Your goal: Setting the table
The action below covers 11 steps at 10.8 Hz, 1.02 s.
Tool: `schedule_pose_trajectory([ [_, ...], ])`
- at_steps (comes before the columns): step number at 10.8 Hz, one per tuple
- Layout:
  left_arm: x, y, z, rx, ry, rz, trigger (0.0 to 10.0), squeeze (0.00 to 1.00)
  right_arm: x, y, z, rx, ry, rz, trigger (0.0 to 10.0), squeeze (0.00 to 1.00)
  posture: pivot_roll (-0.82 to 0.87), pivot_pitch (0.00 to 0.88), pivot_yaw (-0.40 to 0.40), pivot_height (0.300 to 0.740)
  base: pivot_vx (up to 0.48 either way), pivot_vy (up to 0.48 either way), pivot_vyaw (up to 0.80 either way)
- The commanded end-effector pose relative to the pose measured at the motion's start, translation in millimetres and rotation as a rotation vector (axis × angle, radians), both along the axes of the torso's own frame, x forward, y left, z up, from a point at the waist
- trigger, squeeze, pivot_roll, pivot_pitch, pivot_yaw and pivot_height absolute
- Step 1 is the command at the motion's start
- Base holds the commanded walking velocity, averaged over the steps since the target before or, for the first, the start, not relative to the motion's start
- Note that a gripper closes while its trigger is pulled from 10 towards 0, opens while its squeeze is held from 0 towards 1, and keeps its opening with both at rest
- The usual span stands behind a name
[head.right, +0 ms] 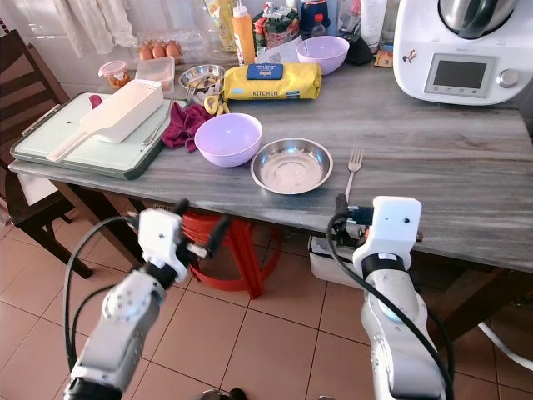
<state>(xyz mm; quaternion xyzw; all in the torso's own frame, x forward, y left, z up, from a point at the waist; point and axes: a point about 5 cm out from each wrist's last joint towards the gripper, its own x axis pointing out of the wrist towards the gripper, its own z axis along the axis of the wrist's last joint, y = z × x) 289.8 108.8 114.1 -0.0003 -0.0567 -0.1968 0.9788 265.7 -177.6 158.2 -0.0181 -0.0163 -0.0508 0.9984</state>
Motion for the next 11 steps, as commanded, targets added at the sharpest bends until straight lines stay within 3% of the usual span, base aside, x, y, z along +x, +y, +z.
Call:
schedule_pose_trajectory([
  [1,3.4,6.6,-1.5,0.021,0.014,0.033,10.0,0.00,0.7,2.4,8.6,-0.019,-0.036,0.012,10.0,0.00,-0.12,0.090,0.119,0.740,0.000,0.000,0.00],
  [2,5.0,7.0,-0.5,0.017,0.012,0.043,10.0,0.00,1.7,2.3,7.1,-0.017,-0.021,0.003,10.0,0.00,-0.12,0.088,0.120,0.740,0.000,0.000,0.00],
  [6,8.0,4.3,-1.2,0.030,0.019,0.044,10.0,0.00,4.6,1.1,3.6,0.051,-0.004,-0.004,10.0,0.00,-0.11,0.088,0.129,0.740,0.000,0.000,-0.80],
  [7,8.1,4.2,0.2,0.066,-0.006,0.050,10.0,0.00,2.9,0.8,8.6,0.100,-0.047,-0.002,10.0,0.00,-0.11,0.088,0.130,0.740,0.000,0.000,0.00],
  [9,10.0,6.8,1.2,0.087,-0.015,0.091,10.0,0.00,3.6,3.6,0.9,0.179,0.004,0.007,10.0,0.00,-0.11,0.082,0.132,0.740,0.000,0.000,0.00],
  [10,10.6,6.4,2.1,0.088,-0.016,0.097,10.0,0.00,3.3,6.2,-1.6,0.187,0.024,0.026,10.0,0.00,-0.11,0.083,0.132,0.740,0.000,0.000,0.00],
  [11,11.1,3.7,1.5,0.096,-0.013,0.100,10.0,0.00,4.7,8.0,-2.2,0.097,0.022,0.014,10.0,0.00,-0.11,0.081,0.130,0.740,0.000,0.000,0.00],
])
